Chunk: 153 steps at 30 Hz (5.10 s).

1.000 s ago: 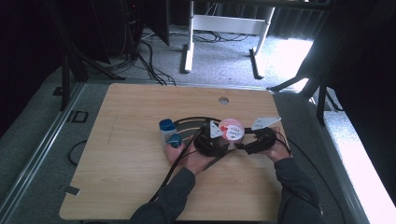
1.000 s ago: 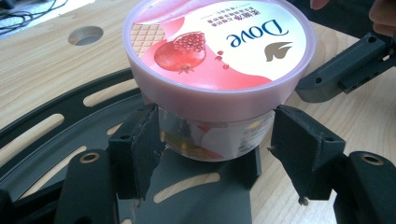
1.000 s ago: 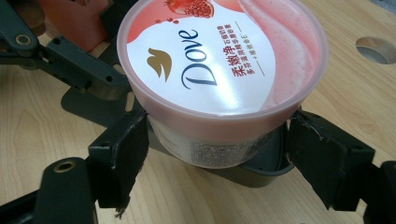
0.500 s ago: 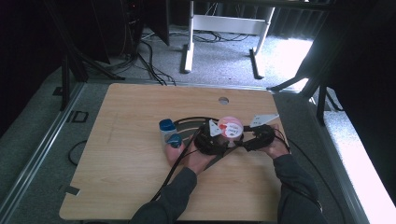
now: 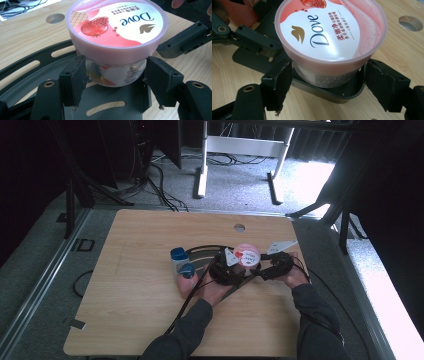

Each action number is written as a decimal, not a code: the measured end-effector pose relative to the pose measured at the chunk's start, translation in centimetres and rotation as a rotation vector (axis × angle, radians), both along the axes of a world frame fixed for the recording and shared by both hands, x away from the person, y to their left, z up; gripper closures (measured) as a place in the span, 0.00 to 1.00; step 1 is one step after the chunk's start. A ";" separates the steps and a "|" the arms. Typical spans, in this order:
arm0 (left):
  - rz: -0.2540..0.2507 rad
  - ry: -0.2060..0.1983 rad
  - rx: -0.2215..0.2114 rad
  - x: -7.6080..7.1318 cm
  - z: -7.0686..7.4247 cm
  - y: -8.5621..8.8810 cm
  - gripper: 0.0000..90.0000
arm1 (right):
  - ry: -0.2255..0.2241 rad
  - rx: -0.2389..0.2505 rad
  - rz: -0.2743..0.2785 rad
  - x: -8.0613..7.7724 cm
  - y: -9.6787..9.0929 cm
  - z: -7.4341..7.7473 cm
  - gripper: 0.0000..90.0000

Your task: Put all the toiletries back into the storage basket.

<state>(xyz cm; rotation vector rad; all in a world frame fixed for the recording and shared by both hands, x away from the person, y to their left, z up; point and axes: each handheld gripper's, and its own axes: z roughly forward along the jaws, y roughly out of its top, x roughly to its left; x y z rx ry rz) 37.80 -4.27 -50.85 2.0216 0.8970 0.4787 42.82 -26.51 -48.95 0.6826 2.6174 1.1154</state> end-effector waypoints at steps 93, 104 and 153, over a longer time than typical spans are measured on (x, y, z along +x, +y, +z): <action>-0.055 0.066 -0.023 -0.6 -1.6 0.2 0.45 | 0.093 -0.090 -0.073 -0.5 -1.5 -3.7 0.29; -0.095 0.047 -0.034 -2.2 -0.7 1.0 0.49 | 0.076 -0.068 -0.126 -3.0 -2.3 -4.4 0.36; -0.163 0.087 -0.051 -7.6 1.2 7.7 0.63 | -0.007 -0.015 -0.245 -9.5 -1.3 -6.4 0.59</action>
